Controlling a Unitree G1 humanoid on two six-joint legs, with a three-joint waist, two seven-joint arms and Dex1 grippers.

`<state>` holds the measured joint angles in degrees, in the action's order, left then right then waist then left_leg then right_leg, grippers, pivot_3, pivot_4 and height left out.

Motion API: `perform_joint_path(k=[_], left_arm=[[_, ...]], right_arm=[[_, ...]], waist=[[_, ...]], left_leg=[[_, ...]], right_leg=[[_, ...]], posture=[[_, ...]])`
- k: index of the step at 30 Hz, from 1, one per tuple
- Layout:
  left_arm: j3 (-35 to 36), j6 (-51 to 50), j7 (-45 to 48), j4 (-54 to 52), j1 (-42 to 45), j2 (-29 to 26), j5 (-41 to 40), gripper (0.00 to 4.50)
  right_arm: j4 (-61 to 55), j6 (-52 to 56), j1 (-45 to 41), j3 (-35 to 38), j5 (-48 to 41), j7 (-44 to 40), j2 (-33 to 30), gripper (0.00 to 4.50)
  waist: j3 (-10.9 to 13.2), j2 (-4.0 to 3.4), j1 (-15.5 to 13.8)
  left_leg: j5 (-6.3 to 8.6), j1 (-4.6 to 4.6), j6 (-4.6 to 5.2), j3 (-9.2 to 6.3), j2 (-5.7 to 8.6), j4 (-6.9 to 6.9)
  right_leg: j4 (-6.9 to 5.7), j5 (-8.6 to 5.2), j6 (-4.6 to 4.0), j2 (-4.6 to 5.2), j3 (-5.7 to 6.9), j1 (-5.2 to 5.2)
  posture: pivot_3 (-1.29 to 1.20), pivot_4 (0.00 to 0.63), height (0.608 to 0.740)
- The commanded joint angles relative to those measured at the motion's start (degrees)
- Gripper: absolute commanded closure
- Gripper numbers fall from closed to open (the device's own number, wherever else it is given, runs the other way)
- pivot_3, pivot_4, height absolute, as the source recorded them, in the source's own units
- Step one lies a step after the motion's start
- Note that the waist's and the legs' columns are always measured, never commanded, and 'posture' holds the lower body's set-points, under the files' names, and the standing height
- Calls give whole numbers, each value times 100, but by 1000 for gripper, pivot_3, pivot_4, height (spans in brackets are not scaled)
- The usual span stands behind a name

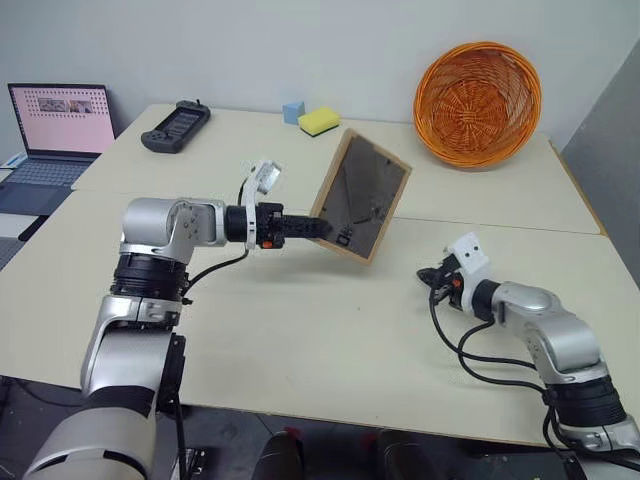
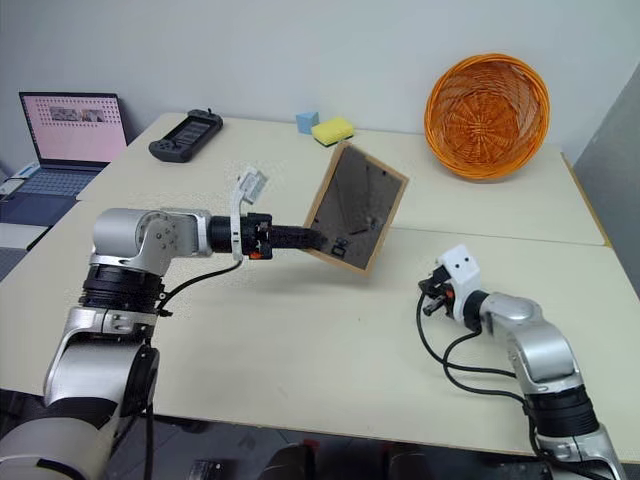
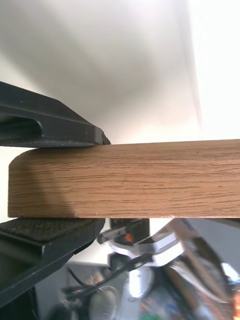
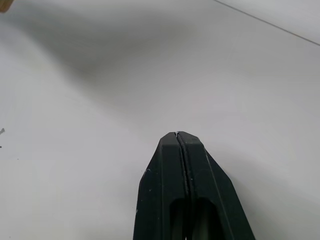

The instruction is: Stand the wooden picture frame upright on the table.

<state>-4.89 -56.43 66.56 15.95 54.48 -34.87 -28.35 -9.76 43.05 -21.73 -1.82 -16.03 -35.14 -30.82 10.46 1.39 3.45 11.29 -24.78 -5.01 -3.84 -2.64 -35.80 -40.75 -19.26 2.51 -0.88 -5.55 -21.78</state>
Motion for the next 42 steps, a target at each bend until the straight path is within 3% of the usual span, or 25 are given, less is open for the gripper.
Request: perform_joint_path(k=[1, 6, 14, 18, 22, 23, 24, 28, 42], left_arm=[[-85, 864, 131, -707, -267, -150, 215, 3190], [-61, 1583, -133, -974, -638, -218, 553, 3190], [220, 1654, -489, -1020, -819, -273, 546, 3190], [197, 1759, -578, -1095, -858, -215, 571, 3190], [179, 1688, -575, -1098, -784, -155, 504, 3190], [164, 1693, -566, -1094, -768, -151, 509, 3190], [153, 1701, -558, -1089, -759, -151, 516, 3190], [143, 1665, -540, -1081, -706, -149, 505, 3190], [106, 1591, -478, -1149, -637, -122, 461, 3190]], right_arm=[[-84, -93, -376, 271, -232, -253, -147, 4500], [-154, 209, -896, 676, -769, -665, -397, 4500], [-226, 403, -1700, 1143, -1364, -1140, -1093, 4500], [-538, 731, -2192, 1148, -1753, -632, -563, 4500], [-616, 638, -2109, 881, -1622, -318, -160, 4500], [-579, 632, -2091, 849, -1619, -253, -70, 4128], [-552, 631, -2082, 831, -1621, -208, -11, 4079], [-538, 464, -1963, 541, -1441, -126, 94, 3182], [-75, 164, -2212, 285, -1345, -159, 398, 3182]], waist=[[1, -1, -1], [10, -3, -10], [27, -12, -26], [31, -19, 18], [31, -19, 2], [32, -20, -4], [32, -20, -15], [32, -19, -19], [32, -20, -16]], left_leg=[[0, 1, 0, 0, 0, -1], [1, -1, 2, 1, 1, -6], [2, -3, 3, -4, 2, -7], [2, -3, 3, 1, 0, -5], [1, -3, 3, -3, -3, -7], [1, -4, 3, -3, -1, -8], [1, -4, 3, -3, 0, -8], [1, -7, 3, -3, 1, -8], [1, -7, 3, -2, 0, -7]], right_leg=[[0, 0, 0, 0, 0, 0], [2, 0, 0, 0, -1, 0], [3, 0, 0, 1, 3, 2], [2, 0, 0, 1, -1, -3], [-4, 0, 0, -2, 3, -4], [-4, 0, 0, -1, 2, -3], [-3, 0, 0, 0, 2, -3], [-2, 0, 0, 1, 2, -4], [-4, 0, 0, 0, 3, -7]], posture=[[0, 150, 740], [0, 150, 740], [0, 150, 740], [0, 150, 740], [0, 150, 740], [0, 150, 740], [0, 150, 740], [0, 150, 740], [0, 150, 740]])
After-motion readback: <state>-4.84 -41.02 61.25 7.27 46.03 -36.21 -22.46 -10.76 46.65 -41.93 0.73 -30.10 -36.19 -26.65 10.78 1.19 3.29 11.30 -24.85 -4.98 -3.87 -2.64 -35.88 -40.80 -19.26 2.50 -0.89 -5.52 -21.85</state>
